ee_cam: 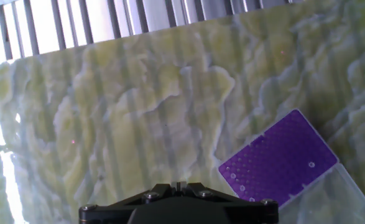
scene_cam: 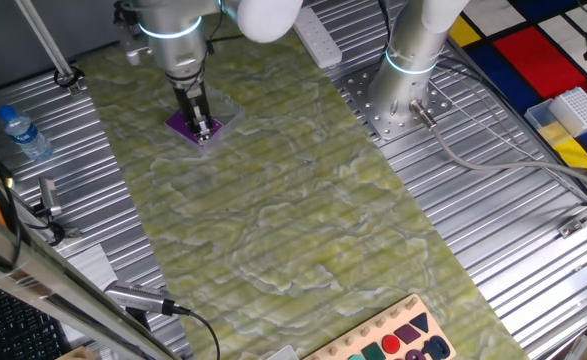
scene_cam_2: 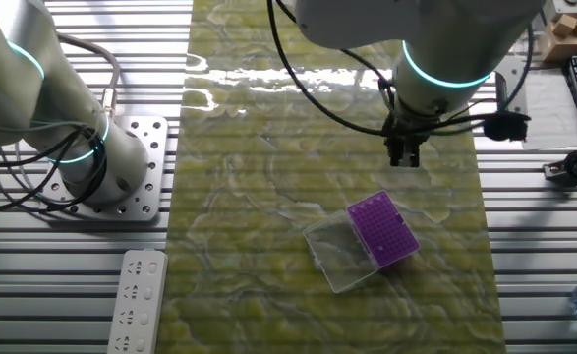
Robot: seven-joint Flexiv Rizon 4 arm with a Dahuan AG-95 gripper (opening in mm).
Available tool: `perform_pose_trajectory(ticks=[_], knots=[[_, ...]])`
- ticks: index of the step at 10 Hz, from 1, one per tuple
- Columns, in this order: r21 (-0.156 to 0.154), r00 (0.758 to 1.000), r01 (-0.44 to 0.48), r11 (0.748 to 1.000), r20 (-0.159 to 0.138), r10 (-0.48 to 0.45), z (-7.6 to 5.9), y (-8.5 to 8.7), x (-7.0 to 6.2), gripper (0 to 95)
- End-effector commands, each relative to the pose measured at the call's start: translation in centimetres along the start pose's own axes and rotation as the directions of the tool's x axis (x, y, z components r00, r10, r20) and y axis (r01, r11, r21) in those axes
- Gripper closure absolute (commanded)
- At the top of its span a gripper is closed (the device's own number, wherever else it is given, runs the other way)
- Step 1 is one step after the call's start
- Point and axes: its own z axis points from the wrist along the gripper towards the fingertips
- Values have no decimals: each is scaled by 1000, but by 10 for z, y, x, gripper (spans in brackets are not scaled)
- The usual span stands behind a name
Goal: Insert a small pipette tip into the holder for small pipette tips
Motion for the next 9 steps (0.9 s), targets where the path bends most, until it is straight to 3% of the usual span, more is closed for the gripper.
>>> perform_pose_trajectory(ticks=[1,3,4,6,7,9], knots=[[82,994,-109,991,-6,110,6,58,14,950],[131,997,-34,991,-64,43,13,85,19,950],[128,998,-13,992,-57,21,16,91,20,950],[112,996,-64,992,-48,69,25,88,24,950],[114,993,-104,988,-34,109,39,87,28,950],[119,991,-126,985,-37,131,42,86,29,950]])
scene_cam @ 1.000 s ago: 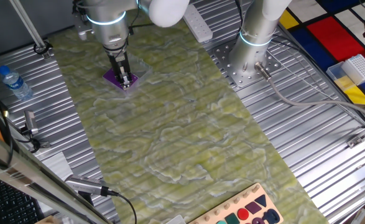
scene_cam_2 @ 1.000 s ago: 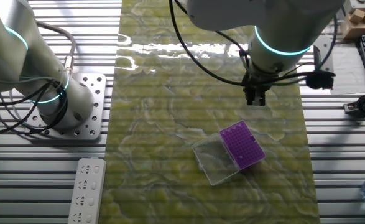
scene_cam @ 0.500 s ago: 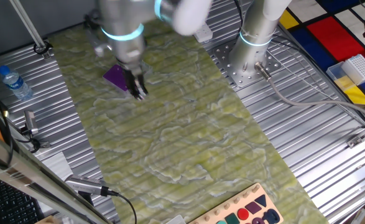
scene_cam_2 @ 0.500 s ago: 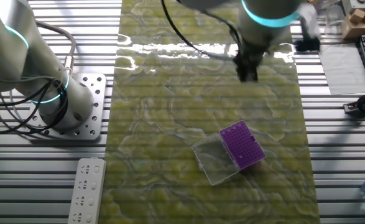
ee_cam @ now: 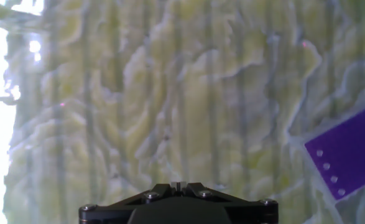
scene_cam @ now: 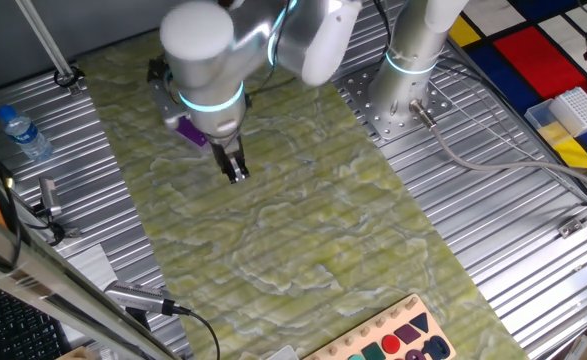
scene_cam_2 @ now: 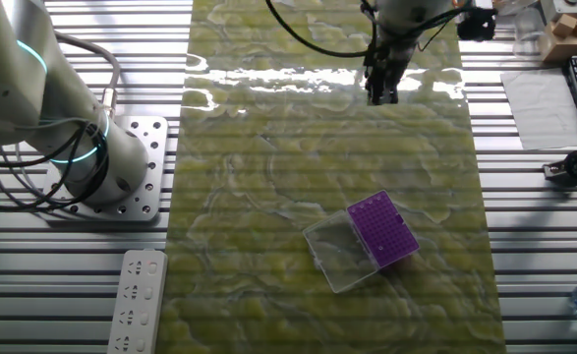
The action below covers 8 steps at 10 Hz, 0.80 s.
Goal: Insert a small pipette tip into the holder for small pipette tips
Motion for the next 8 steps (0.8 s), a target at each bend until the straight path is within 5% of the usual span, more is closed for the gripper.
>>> perform_pose_trajectory(ticks=[1,4,8], knots=[[-15,999,-47,999,14,47,2,-3,5,950],[-30,999,-18,999,29,19,4,-20,12,950],[-33,1000,3,999,26,-2,5,-21,14,950]])
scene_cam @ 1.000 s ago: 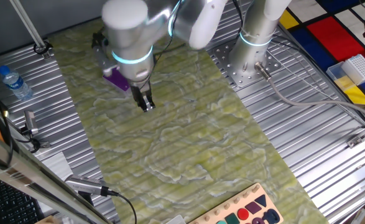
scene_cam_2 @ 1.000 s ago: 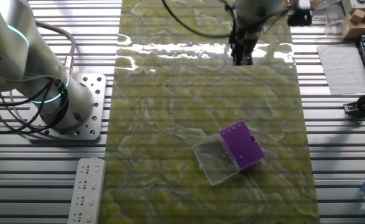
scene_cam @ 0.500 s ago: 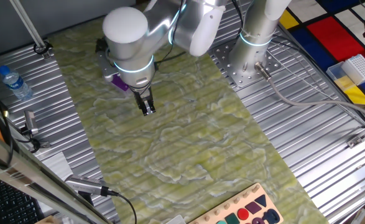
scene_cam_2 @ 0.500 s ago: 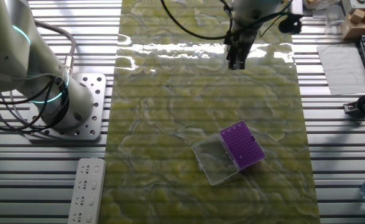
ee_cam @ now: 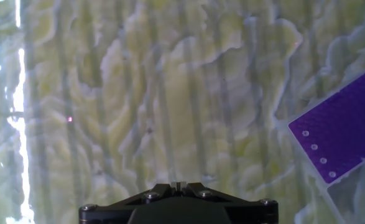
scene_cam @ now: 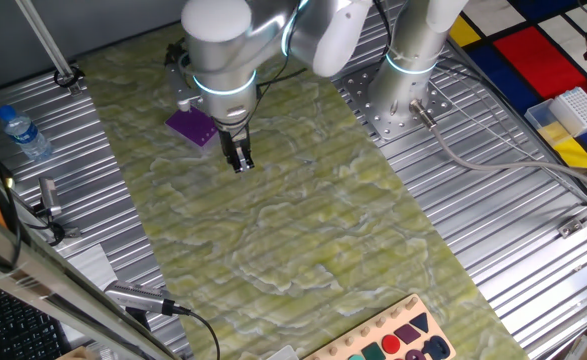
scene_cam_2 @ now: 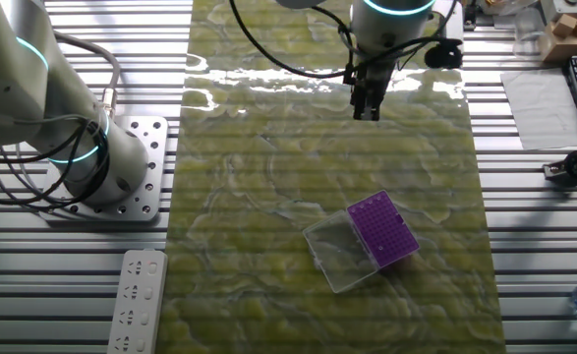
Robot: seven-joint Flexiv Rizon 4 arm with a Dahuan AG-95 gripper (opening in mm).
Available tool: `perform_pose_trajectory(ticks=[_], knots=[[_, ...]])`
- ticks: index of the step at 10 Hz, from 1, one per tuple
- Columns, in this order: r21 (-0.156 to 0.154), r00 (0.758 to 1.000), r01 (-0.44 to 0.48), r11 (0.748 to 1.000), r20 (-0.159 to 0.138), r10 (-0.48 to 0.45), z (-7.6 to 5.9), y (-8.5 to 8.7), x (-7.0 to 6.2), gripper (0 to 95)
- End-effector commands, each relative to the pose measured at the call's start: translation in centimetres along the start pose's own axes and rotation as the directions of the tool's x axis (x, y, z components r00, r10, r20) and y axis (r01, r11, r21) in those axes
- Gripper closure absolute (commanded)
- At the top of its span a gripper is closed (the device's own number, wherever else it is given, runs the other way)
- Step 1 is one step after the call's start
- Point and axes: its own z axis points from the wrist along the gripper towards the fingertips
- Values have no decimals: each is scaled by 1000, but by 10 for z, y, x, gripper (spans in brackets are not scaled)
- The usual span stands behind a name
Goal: Insert a small pipette tip into the holder for small pipette tips
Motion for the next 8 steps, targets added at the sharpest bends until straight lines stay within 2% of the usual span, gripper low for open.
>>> perform_pose_trajectory(ticks=[1,5,8], knots=[[-1,1000,11,1000,1,-11,0,-1,1,950],[-9,999,32,999,16,-32,0,-1,2,950],[-13,999,39,999,15,-39,1,-1,3,950]])
